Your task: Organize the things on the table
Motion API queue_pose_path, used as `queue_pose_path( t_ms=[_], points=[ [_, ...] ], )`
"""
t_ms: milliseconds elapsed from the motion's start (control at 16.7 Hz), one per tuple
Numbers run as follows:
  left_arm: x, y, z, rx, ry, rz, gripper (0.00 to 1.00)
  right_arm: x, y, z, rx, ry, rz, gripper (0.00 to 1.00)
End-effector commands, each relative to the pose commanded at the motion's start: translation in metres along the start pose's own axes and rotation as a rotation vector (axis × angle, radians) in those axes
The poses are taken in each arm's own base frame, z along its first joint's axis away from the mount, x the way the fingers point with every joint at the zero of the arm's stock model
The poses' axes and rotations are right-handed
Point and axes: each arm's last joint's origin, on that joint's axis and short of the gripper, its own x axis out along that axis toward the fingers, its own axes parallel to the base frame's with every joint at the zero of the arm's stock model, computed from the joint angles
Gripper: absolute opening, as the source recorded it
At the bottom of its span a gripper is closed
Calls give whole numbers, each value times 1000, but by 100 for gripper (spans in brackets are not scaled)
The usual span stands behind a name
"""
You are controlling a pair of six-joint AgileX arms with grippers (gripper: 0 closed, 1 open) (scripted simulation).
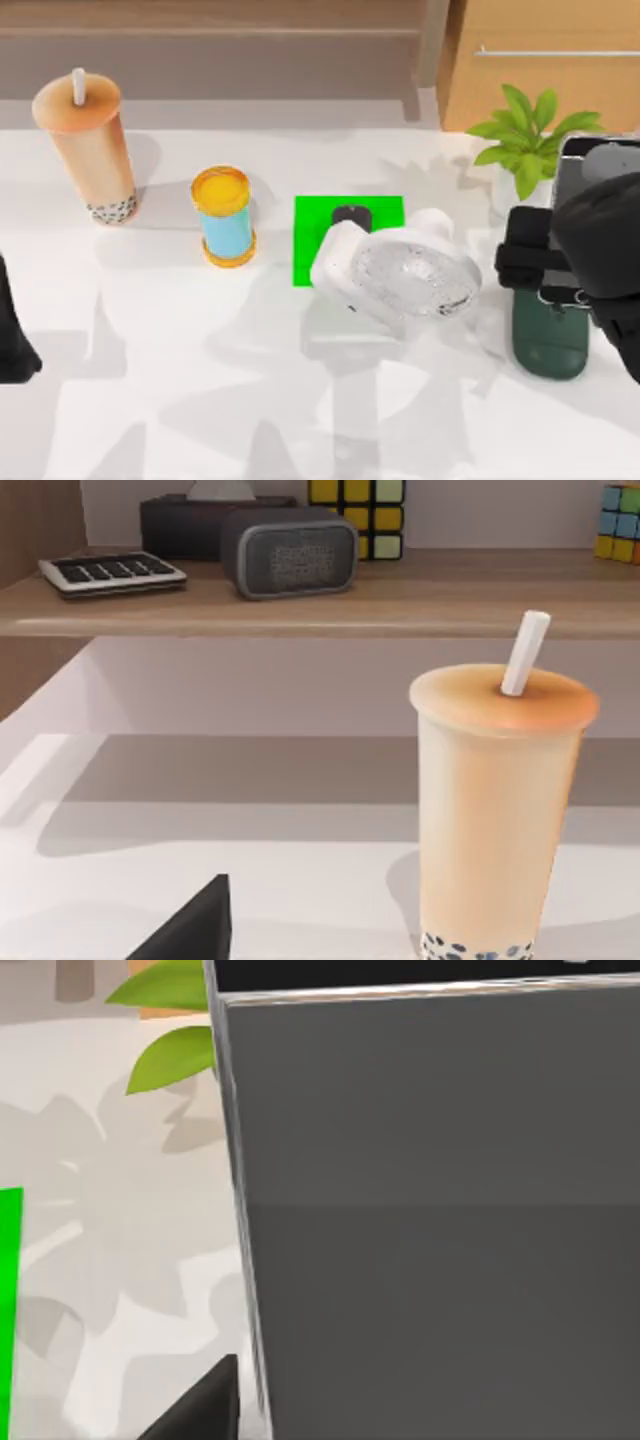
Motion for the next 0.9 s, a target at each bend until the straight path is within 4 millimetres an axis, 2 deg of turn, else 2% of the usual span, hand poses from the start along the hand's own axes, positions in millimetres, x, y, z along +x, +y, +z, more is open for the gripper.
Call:
queue_pose_path(
  t_ms=[660, 900],
  points=[
    [0, 0, 0, 0, 0, 0, 100, -24, -5, -15, -4, -1, 0, 100],
    [0, 0, 0, 0, 0, 0, 100, -25, -5, -16, 0, -1, 1, 100]
  ],
)
